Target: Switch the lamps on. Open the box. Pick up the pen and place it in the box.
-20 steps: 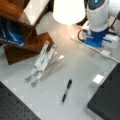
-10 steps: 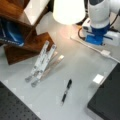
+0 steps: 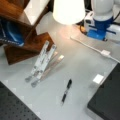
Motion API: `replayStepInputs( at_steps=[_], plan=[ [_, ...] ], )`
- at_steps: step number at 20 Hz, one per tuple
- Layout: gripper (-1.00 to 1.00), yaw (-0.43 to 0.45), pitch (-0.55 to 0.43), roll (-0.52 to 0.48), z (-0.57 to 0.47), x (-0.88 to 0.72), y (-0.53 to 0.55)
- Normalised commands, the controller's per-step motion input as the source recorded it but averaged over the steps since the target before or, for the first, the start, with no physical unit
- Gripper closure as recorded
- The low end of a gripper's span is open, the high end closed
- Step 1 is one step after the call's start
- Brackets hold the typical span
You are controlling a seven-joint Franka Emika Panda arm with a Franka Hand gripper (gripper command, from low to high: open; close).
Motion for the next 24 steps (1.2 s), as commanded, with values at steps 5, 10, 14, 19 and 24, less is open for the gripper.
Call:
replayStepInputs(
  at_steps=[5, 10, 14, 19, 24],
  plan=[
    [-1.00, -0.084, -0.195, -0.139, -0.01, -0.37, 0.10],
    [-1.00, -0.036, -0.136, -0.082, 0.08, -0.26, 0.07],
    [-1.00, -0.047, -0.078, -0.079, 0.14, -0.14, 0.05],
    [-1.00, -0.078, -0.016, -0.091, 0.11, -0.06, 0.07],
    [-1.00, -0.092, 0.088, -0.008, 0.15, 0.10, 0.14]
  ],
)
